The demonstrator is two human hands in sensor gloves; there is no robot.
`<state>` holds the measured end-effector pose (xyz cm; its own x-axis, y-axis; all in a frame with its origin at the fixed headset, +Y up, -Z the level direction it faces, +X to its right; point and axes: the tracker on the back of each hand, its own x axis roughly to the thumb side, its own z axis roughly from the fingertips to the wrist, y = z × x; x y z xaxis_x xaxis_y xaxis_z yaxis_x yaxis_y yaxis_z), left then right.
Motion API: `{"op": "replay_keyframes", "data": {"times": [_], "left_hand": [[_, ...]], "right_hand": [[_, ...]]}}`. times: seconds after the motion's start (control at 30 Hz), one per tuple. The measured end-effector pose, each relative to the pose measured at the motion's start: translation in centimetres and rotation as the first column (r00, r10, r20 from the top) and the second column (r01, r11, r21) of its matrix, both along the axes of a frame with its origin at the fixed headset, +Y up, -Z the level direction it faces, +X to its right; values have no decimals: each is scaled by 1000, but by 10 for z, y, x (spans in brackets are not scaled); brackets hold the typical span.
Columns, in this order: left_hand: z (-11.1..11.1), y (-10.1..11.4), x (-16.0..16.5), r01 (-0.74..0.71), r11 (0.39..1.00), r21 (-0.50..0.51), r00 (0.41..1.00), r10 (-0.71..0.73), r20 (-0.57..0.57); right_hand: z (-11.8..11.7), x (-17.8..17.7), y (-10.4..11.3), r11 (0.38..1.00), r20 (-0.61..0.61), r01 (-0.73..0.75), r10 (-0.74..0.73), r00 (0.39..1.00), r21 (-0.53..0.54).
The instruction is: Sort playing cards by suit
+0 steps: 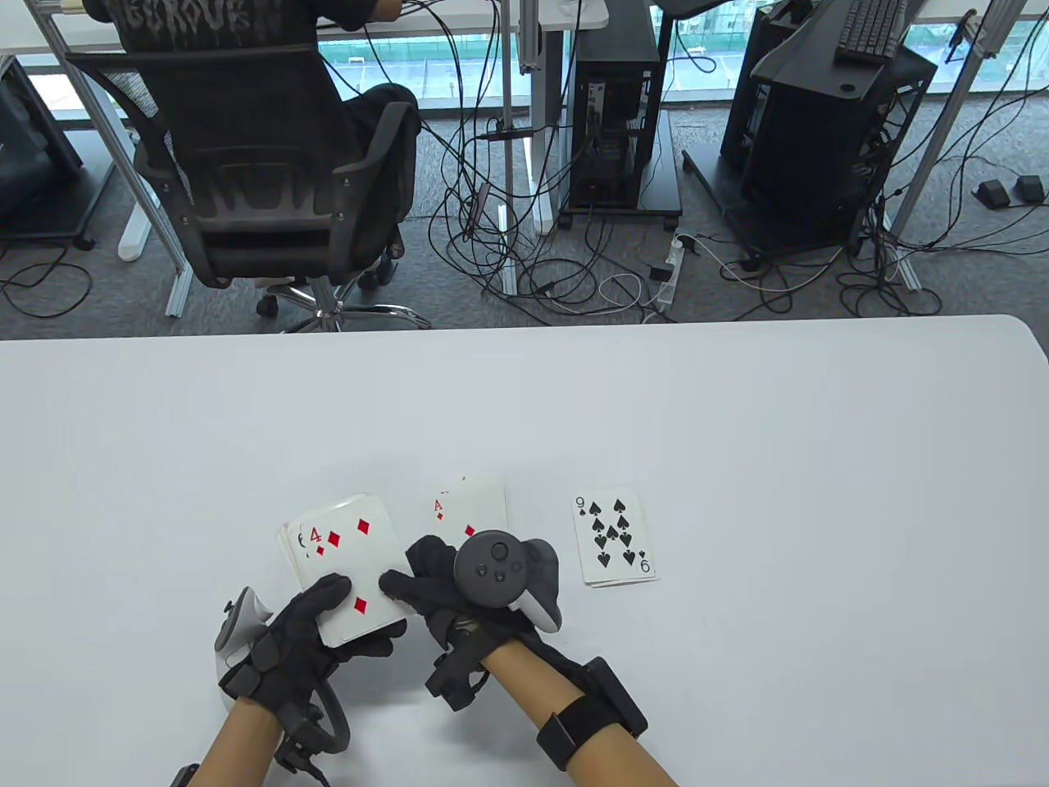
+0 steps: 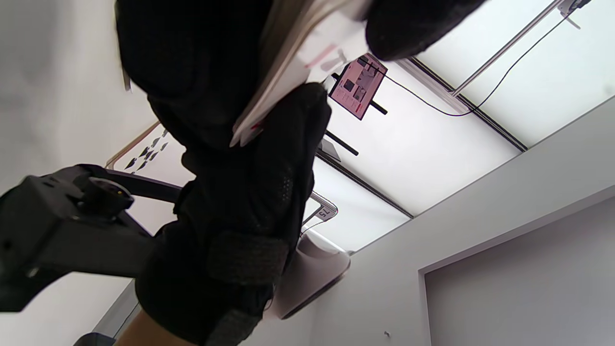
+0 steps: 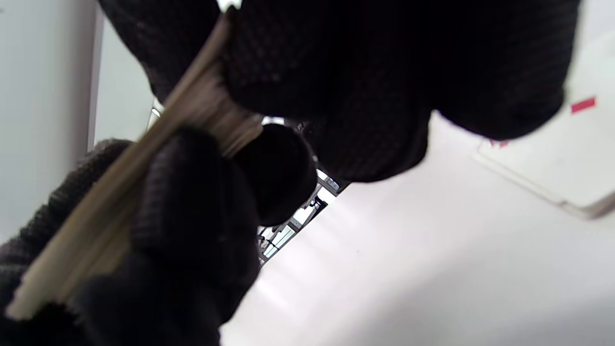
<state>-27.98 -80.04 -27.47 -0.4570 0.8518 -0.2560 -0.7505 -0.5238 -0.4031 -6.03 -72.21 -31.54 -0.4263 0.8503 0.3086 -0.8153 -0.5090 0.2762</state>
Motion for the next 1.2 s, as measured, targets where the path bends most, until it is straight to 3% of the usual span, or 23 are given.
{"op": "replay_keyframes", "data": {"times": [0.2,0.43,0.67,0.8,1.03,1.1,1.2], "left_hand": [[-1,-1,0,4,1000,16,1000,-4,12],[-1,-1,0,-4,1000,10,1000,4,8],[-1,-1,1,-31,999,-4,1000,31,-3],[-1,-1,0,-27,1000,-5,1000,27,-4],[-1,-1,1,-22,1000,-10,1000,22,-4],[-1,-1,1,-22,1000,-11,1000,22,-4],[0,-1,1,-22,1000,-12,1000,22,-4]], "right_hand": [[-6,7,-4,997,-22,54,-55,998,-55],[-23,29,-12,986,113,133,-121,986,-104],[-45,69,-24,990,357,91,-48,933,-106],[-54,76,-29,988,466,-116,148,872,-99],[-63,49,-33,871,449,-477,476,756,-120],[-65,39,-34,785,422,-610,593,685,-113],[-68,24,-38,603,377,-794,754,538,-74]]}}
